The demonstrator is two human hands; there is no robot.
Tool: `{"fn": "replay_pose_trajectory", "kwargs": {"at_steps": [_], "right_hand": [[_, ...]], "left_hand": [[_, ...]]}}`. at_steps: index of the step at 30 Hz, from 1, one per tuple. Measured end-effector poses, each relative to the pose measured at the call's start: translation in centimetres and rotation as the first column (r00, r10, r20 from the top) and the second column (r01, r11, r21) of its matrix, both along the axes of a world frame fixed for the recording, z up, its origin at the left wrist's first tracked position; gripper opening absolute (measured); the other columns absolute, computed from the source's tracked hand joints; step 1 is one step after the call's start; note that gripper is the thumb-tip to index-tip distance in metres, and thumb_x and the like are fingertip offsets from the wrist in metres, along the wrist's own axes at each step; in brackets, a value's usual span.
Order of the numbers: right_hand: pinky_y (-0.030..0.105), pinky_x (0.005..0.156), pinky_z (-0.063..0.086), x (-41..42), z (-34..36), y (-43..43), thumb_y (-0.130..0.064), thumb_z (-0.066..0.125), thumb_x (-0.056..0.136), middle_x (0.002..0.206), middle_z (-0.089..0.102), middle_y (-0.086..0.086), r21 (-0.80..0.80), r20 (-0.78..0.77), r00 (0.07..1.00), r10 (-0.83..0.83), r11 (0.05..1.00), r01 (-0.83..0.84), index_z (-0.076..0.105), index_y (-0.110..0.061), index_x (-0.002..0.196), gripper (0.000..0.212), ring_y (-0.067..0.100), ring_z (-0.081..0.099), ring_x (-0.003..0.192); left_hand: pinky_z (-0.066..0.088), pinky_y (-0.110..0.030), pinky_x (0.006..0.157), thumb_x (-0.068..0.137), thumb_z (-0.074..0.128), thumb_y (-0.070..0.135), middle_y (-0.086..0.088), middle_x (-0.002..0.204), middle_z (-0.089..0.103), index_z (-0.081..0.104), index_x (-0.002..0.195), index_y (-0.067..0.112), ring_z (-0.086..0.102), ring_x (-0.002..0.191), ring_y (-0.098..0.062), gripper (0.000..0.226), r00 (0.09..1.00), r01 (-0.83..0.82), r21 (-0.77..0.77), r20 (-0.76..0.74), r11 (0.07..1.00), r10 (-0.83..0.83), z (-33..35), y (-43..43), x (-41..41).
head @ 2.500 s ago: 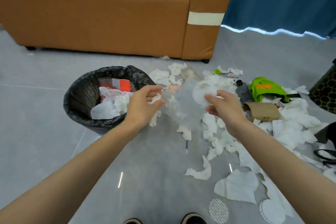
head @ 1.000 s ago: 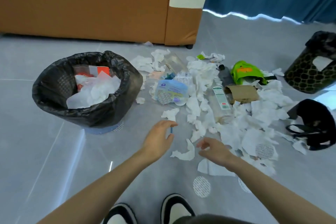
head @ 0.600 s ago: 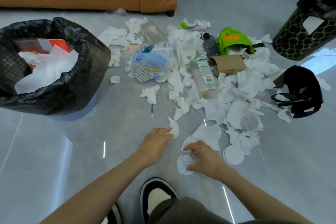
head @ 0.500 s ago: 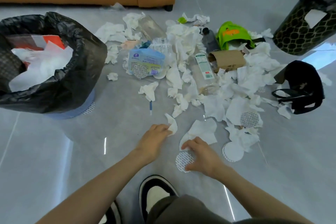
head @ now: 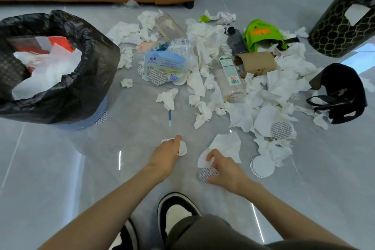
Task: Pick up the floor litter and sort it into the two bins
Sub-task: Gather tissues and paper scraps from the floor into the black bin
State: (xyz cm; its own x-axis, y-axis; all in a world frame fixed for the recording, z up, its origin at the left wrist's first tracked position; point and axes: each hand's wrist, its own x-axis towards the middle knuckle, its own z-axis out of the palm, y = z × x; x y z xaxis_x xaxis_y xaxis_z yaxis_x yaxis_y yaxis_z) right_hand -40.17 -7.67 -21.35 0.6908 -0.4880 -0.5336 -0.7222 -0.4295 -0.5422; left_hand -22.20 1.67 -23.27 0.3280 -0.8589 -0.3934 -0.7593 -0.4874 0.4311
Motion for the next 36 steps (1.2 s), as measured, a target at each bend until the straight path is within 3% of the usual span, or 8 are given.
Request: {"fn": "replay_pose_trajectory", "kwargs": {"at_steps": [2, 7, 12, 18, 20, 23, 28, 36], "right_hand": [[0.013, 0.060, 0.041, 0.3, 0.7, -0.3, -0.018, 0.078, 0.071, 0.076, 0.054, -0.006, 0.089, 0.060, 0.994, -0.090, 0.992, 0.084, 0.046, -0.026, 0.103, 0.046, 0.004, 0.048, 0.064], [0.008, 0.056, 0.039, 1.1, 2.3, -2.2, -0.023, 0.084, 0.066, 0.073, 0.057, -0.004, 0.311, 0.080, 0.944, -0.321, 0.907, 0.283, 0.053, -0.023, 0.108, 0.052, 0.000, 0.051, 0.060], [0.017, 0.063, 0.040, 0.8, 1.3, -4.3, -0.024, 0.080, 0.071, 0.091, 0.058, 0.000, -0.005, 0.001, 0.913, -0.408, 0.913, 0.408, 0.046, -0.020, 0.120, 0.060, 0.011, 0.053, 0.080], [0.027, 0.097, 0.034, 1.1, 0.1, -4.5, -0.039, 0.076, 0.072, 0.130, 0.042, 0.006, -0.351, -0.197, 0.937, -0.288, 0.913, 0.207, 0.050, -0.020, 0.125, 0.062, 0.024, 0.038, 0.122], [0.027, 0.097, 0.033, 1.6, 0.3, -4.0, -0.040, 0.074, 0.075, 0.131, 0.038, 0.007, -0.319, -0.205, 0.949, -0.240, 0.933, 0.167, 0.052, -0.018, 0.126, 0.059, 0.027, 0.035, 0.122], [0.022, 0.079, 0.039, 2.4, 0.6, -3.5, -0.030, 0.067, 0.083, 0.118, 0.055, 0.008, -0.190, -0.169, 0.969, -0.181, 0.970, 0.149, 0.056, -0.009, 0.121, 0.045, 0.022, 0.052, 0.106], [0.014, 0.054, 0.034, 5.9, 4.1, -3.4, -0.018, 0.053, 0.093, 0.088, 0.056, -0.001, -0.052, 0.065, 0.983, -0.169, 0.984, 0.173, 0.055, -0.012, 0.094, 0.006, 0.016, 0.049, 0.084], [0.030, 0.088, 0.045, 14.9, 14.8, -2.3, -0.014, 0.050, 0.094, 0.115, 0.058, 0.002, 0.088, 0.463, 0.848, -0.258, 0.965, 0.246, 0.049, -0.013, 0.119, 0.025, 0.017, 0.056, 0.103]], "left_hand": [[0.044, -0.032, 0.084, 0.092, 0.050, 0.016, -0.010, 0.119, 0.055, 0.046, 0.121, 0.010, 0.053, 0.104, -0.023, 0.030, 1.000, -0.007, -0.010, 0.002, 1.000, 0.007, -0.2, 0.2, 0.3], [0.044, -0.034, 0.079, 0.092, 0.053, 0.017, -0.008, 0.109, 0.057, 0.056, 0.107, 0.009, 0.053, 0.099, -0.023, 0.016, 0.999, -0.035, -0.062, 0.003, 0.997, 0.035, -0.5, 0.7, 0.9], [0.043, -0.032, 0.078, 0.091, 0.055, 0.016, -0.007, 0.106, 0.057, 0.058, 0.103, 0.009, 0.054, 0.098, -0.023, 0.014, 0.998, -0.067, -0.073, -0.001, 0.995, 0.067, -0.6, 0.9, 1.2], [0.041, -0.031, 0.075, 0.090, 0.055, 0.014, -0.009, 0.104, 0.056, 0.058, 0.099, 0.007, 0.052, 0.096, -0.023, 0.012, 0.998, -0.059, -0.070, 0.010, 0.996, 0.060, -0.5, 0.8, 1.3], [0.041, -0.032, 0.076, 0.090, 0.055, 0.014, -0.009, 0.105, 0.054, 0.058, 0.098, 0.006, 0.051, 0.096, -0.023, 0.011, 0.999, -0.053, -0.063, 0.007, 0.997, 0.053, -0.4, 0.9, 1.3], [0.040, -0.028, 0.078, 0.090, 0.058, 0.016, -0.008, 0.104, 0.052, 0.061, 0.099, 0.006, 0.053, 0.097, -0.024, 0.014, 0.996, -0.085, -0.057, -0.031, 0.995, 0.083, 0.3, 0.9, 1.7], [0.029, -0.020, 0.069, 0.089, 0.060, 0.020, -0.011, 0.105, 0.058, 0.066, 0.102, 0.008, 0.056, 0.099, -0.025, 0.019, 0.969, -0.245, -0.183, -0.065, 0.952, 0.237, 5.0, 0.5, 4.7], [0.037, -0.025, 0.071, 0.092, 0.056, 0.021, -0.009, 0.099, 0.068, 0.068, 0.094, 0.007, 0.060, 0.092, -0.023, 0.018, 0.911, -0.372, -0.523, -0.047, 0.767, 0.410, 16.9, 3.0, 11.4]]}}
